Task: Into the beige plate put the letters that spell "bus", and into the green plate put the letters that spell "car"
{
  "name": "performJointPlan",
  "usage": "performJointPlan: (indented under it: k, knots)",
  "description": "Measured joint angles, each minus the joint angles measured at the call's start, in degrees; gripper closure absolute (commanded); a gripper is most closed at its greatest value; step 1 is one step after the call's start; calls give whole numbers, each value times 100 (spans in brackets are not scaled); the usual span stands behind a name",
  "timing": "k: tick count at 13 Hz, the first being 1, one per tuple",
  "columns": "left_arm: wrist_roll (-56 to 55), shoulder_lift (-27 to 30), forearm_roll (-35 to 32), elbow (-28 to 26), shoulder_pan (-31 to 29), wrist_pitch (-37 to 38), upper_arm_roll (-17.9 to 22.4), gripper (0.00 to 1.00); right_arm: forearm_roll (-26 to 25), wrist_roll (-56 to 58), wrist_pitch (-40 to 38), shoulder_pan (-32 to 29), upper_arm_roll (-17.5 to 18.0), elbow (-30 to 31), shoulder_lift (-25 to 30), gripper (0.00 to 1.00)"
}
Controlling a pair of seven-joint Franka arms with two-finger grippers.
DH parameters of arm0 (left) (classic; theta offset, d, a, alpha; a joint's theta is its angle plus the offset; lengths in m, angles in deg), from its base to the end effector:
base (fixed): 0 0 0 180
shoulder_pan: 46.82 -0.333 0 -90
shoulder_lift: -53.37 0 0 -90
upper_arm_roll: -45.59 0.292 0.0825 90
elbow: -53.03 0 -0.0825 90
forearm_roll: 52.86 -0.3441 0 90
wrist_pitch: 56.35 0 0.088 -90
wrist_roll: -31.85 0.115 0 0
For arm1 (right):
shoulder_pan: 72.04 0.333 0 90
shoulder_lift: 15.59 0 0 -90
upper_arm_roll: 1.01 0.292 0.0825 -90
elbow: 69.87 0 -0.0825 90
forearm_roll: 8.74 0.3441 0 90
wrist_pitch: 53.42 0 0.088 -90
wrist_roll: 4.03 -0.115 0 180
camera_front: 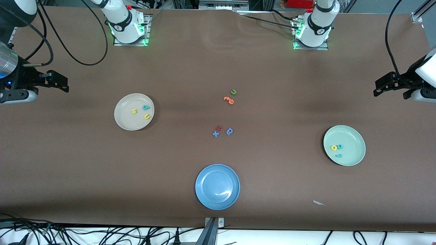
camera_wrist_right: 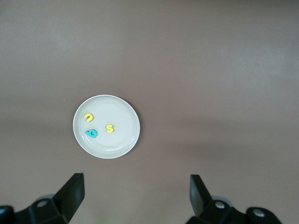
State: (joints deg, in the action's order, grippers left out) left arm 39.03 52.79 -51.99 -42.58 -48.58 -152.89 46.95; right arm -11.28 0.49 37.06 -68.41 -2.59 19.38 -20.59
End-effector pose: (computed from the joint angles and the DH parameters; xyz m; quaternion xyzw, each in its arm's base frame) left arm 0.5245 0.0269 0.5546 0.9994 -0.0346 0.0037 0.0071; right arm 0.5370 0.0147 0.5531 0.9975 0.0582 -0.0334 0.0226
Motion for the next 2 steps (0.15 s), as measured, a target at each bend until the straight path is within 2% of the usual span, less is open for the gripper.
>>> performJointPlan:
  k: [2]
  knots:
    - [10,-3,0,-17,-20,0,14,0,0,-14,0,0,0,0,0,0]
